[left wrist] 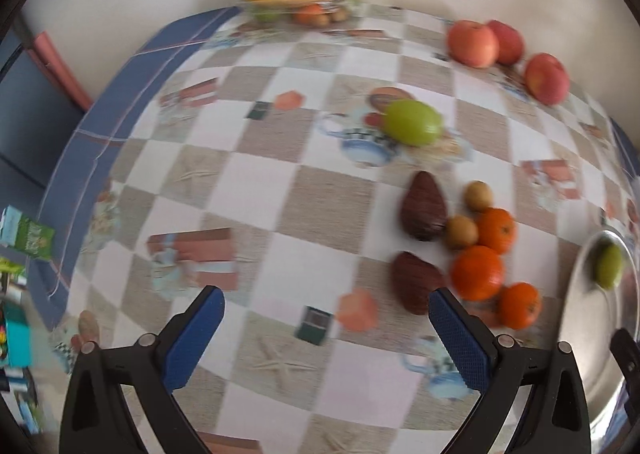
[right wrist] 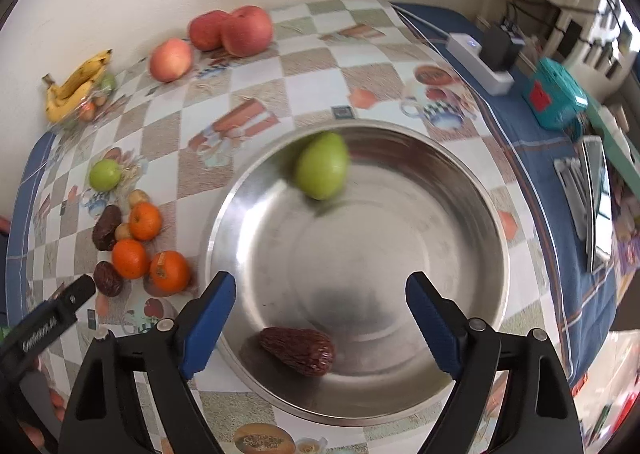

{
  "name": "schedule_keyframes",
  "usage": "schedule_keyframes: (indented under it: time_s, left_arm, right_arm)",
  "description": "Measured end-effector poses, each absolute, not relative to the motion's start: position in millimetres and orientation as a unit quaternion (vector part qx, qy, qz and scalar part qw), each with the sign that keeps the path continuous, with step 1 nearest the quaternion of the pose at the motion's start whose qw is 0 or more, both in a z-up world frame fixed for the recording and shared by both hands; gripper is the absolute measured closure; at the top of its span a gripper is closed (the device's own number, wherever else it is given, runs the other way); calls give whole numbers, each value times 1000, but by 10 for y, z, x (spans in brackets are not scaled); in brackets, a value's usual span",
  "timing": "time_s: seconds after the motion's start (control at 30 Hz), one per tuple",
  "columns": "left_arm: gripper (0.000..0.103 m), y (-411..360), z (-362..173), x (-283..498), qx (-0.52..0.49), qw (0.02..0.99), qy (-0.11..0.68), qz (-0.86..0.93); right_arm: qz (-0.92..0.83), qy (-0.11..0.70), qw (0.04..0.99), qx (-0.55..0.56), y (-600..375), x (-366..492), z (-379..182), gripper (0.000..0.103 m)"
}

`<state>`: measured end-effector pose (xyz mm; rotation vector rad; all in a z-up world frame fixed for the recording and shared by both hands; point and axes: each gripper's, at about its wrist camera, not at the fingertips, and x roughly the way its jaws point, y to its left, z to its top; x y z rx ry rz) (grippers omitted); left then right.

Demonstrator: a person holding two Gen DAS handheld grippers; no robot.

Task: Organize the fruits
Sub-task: 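Drop the date and pear into the steel bowl with both tools, then grasp a second date with the left tool while the right tool grasps an orange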

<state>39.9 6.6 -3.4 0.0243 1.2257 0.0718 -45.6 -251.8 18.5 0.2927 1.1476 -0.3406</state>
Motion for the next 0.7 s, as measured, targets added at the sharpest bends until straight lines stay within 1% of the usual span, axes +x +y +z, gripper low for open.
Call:
schedule_keyframes:
  time_s: [0.2,0.5,0.7]
  left_arm:
    - [0,221,-44,420,-16,813,580,46]
    - [0,195,-49,420,-23,808,588,32]
    - [0,151,-87,432,-25,801,598,16]
  right_arm:
    - [-130,525,833,114,-2342,-414,252,15]
    - [-112,534,829,120,-2274,-398,188,15]
    - [-96,552,821,106,-2161,-351,103,15]
